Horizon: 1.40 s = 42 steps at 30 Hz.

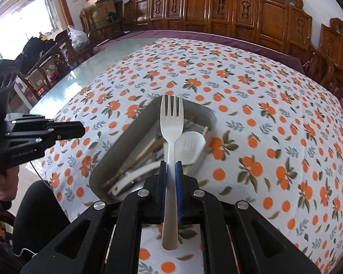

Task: Organize utensils
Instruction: 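Lower the white plastic fork into the silver tray and open the right gripper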

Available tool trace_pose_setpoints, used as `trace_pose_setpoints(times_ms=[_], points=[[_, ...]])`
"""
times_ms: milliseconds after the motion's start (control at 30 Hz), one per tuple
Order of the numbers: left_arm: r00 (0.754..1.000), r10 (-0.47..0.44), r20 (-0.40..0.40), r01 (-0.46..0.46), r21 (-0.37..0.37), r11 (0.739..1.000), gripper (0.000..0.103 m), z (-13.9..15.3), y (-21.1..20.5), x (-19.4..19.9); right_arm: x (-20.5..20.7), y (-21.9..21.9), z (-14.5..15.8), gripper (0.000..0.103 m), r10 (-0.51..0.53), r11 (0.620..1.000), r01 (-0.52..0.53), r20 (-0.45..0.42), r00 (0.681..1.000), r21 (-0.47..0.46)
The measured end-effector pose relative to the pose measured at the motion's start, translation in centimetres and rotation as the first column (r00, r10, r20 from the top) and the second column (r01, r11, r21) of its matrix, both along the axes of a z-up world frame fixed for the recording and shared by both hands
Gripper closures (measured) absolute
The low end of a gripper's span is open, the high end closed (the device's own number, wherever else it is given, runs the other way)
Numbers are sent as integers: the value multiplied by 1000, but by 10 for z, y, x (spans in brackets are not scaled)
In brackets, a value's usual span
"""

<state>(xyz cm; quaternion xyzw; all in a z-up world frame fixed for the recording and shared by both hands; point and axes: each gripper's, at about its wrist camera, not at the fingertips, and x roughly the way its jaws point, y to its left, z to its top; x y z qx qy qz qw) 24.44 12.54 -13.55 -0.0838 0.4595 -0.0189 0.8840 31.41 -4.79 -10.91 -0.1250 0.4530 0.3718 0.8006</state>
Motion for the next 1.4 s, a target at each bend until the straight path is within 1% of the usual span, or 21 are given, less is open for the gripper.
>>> trace_pose_setpoints(times_ms=[133,333,500,667,1100,1267,1400], points=[[1000,17,-1,-17,0,1000,98,0,9,-4,6,18,-6,94,10,1000,-10,-24,1000,4],[999,36,3,-36,3,999,98,2,19,-11,15,43,-22,94,9,1000,-9,-70,997,1],[999,42,9,-42,5,999,98,6,24,-15,23,57,-42,94,-21,999,17,-107,994,-34],[999,43,14,-43,10,999,98,8,25,-18,30,61,-55,94,-48,997,41,-126,991,-58],[999,53,3,-53,12,999,98,5,27,-20,21,80,-64,93,-34,998,24,-167,985,-63],[999,53,6,-53,15,998,98,7,25,-22,18,78,-63,93,-31,998,23,-170,985,-52],[998,54,17,-55,15,998,98,12,22,-25,14,70,-56,92,-28,999,24,-158,987,-28]])
